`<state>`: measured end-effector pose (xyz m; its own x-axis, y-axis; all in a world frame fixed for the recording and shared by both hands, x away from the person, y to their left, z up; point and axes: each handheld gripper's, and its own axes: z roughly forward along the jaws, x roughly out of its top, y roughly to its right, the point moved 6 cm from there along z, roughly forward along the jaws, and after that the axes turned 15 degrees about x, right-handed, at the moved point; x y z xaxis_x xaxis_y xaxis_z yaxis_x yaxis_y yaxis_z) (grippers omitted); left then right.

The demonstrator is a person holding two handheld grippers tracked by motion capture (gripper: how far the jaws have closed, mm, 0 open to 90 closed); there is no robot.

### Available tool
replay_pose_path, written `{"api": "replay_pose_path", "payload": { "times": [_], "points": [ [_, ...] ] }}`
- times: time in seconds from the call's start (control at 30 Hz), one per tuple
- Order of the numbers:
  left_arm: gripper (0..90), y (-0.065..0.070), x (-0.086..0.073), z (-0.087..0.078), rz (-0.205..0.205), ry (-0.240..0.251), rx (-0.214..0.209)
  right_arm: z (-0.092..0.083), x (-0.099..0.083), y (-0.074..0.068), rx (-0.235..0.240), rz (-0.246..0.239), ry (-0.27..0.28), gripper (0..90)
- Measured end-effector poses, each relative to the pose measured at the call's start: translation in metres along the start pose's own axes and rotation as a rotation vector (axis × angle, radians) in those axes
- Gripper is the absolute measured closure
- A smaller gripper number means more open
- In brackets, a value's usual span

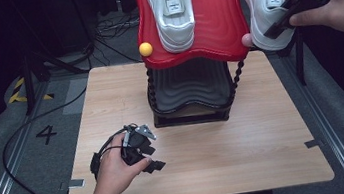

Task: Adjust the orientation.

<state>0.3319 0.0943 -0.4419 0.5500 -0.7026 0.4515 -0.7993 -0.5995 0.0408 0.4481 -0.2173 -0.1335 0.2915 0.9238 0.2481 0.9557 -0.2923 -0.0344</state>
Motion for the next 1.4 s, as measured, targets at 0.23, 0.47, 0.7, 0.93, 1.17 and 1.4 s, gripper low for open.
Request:
{"api": "replay_pose_path", "payload": {
  "times": [0.23,0.47,0.7,0.93,1.17,1.4],
  "points": [
    [38.2,-0.002,0.000,0.001,0.007,-0.007,0.011,0.004,0.025,-0.006,-0.023,-0.047,-0.015,76.3],
    [38.2,-0.002,-0.001,-0.002,0.001,0.000,0.013,0.010,0.050,-0.010,-0.024,-0.091,-0.012,76.4],
    [38.2,-0.003,-0.002,-0.003,-0.002,0.004,0.013,0.017,0.072,-0.011,-0.027,-0.131,-0.012,76.4],
    [38.2,-0.004,-0.002,-0.004,-0.002,0.014,0.013,0.025,0.086,-0.007,-0.048,-0.155,-0.022,76.3],
    [38.2,-0.004,-0.003,-0.004,-0.005,0.013,0.011,0.033,0.092,0.003,-0.047,-0.153,-0.011,76.0],
    [38.2,-0.005,-0.003,-0.003,-0.007,0.012,0.007,0.046,0.097,0.008,-0.034,-0.160,-0.007,76.1]
  ]
}}
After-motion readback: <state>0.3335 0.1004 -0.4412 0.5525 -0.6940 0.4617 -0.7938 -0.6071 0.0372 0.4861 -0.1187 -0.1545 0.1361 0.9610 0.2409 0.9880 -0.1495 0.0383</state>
